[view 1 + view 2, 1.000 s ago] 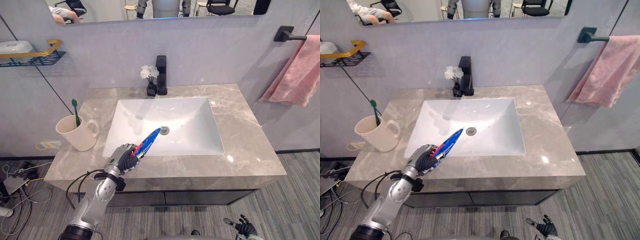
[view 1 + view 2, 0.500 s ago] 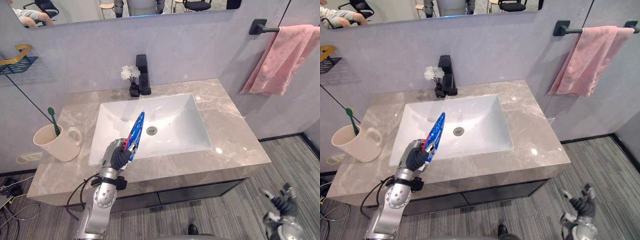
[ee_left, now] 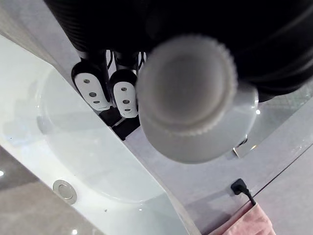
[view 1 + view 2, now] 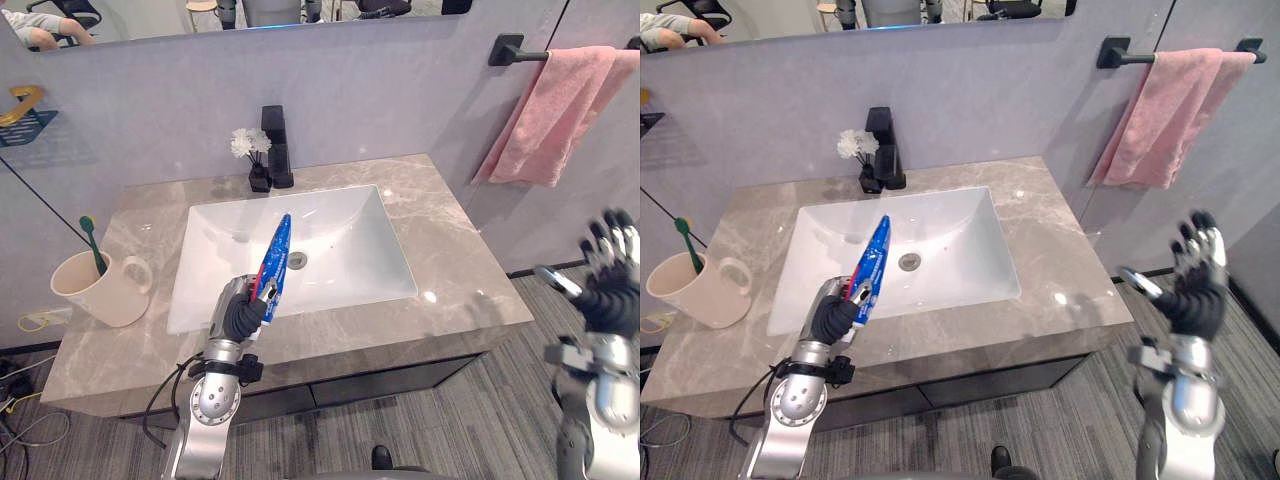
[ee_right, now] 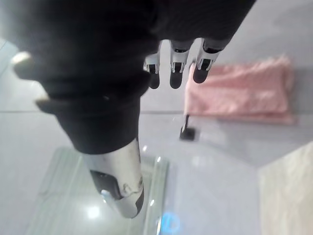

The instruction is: Organize washtable

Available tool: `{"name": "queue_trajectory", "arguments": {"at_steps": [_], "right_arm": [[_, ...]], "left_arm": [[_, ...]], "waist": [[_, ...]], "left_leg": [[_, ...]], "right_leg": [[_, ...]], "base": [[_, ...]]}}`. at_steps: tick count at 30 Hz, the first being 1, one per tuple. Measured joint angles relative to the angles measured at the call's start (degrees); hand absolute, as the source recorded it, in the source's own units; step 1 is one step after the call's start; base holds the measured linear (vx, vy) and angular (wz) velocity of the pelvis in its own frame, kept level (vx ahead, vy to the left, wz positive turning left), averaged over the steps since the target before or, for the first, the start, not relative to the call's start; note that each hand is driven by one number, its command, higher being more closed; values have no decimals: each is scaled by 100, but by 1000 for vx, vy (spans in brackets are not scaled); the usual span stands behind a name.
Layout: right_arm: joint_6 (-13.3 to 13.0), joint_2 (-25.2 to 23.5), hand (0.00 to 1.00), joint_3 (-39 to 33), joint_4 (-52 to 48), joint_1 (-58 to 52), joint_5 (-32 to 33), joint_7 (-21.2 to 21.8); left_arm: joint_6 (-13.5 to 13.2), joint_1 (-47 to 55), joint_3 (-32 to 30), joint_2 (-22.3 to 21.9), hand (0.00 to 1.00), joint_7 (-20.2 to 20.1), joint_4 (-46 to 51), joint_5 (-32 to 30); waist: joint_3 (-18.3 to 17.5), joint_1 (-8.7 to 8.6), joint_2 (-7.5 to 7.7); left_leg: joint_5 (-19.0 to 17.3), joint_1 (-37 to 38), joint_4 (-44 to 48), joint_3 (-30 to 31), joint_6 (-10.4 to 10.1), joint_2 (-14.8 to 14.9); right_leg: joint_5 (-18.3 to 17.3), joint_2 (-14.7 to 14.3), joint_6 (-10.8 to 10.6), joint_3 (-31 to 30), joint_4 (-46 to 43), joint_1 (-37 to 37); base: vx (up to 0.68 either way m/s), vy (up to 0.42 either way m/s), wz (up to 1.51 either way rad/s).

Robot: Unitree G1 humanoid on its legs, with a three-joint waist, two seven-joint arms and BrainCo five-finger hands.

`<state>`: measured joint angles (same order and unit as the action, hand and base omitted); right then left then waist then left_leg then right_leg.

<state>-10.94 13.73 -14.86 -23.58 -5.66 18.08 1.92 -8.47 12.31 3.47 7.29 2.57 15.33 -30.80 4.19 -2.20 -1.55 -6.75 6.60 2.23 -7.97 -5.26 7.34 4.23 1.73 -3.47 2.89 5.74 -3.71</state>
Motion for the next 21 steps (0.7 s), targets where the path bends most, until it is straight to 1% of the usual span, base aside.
{"name": "queue_trajectory", "arguments": {"at_steps": [1,2,5,10,11,14,17,21], "right_arm": [[0,31,0,141,1,89,32,33],[0,75,0,438,1,257,78,89],[1,99,0,941,2,429,235,190],[7,92,0,1605,66,663,471,198],[9,36,0,1798,209,777,589,192],[22,-134,0,2058,483,825,718,172],[53,-246,0,2409,702,828,839,163],[118,-444,0,2659,905,834,844,130]], "left_arm": [[-12,-17,41,6,100,2,0,15],[-43,-14,127,22,100,3,1,97],[-79,-23,332,37,100,16,3,106],[-85,-118,601,90,100,77,11,108],[-86,-215,670,92,100,121,13,108],[-86,-381,774,83,100,169,59,109],[-84,-451,834,81,100,337,85,109],[-82,-481,908,70,100,417,85,109]], "waist": [[-5,4,1],[-19,45,-8],[-126,129,-15],[-161,147,-4],[-184,143,-2],[-204,154,-2],[-218,159,-8],[-259,157,13]], "left_leg": [[4,-25,10,29,2,-9],[7,-43,28,61,8,-28],[13,-101,64,133,17,-55],[60,-144,70,214,35,-70],[85,-176,69,281,39,-84],[109,-186,60,324,41,-96],[128,-187,52,340,56,-118],[185,-186,-13,379,66,-145]], "right_leg": [[0,12,0,36,0,0],[4,30,-6,53,0,-2],[12,63,-18,122,1,-7],[20,85,-19,218,1,-17],[22,97,-18,282,1,-18],[29,109,-17,321,1,-26],[36,129,-22,334,2,-31],[45,153,-35,373,2,-27]], "base": [[-43,12,26],[-36,10,15],[-41,17,12],[-35,-1,12],[-29,-4,18],[-29,0,11],[-8,3,1],[-17,6,5]]}}
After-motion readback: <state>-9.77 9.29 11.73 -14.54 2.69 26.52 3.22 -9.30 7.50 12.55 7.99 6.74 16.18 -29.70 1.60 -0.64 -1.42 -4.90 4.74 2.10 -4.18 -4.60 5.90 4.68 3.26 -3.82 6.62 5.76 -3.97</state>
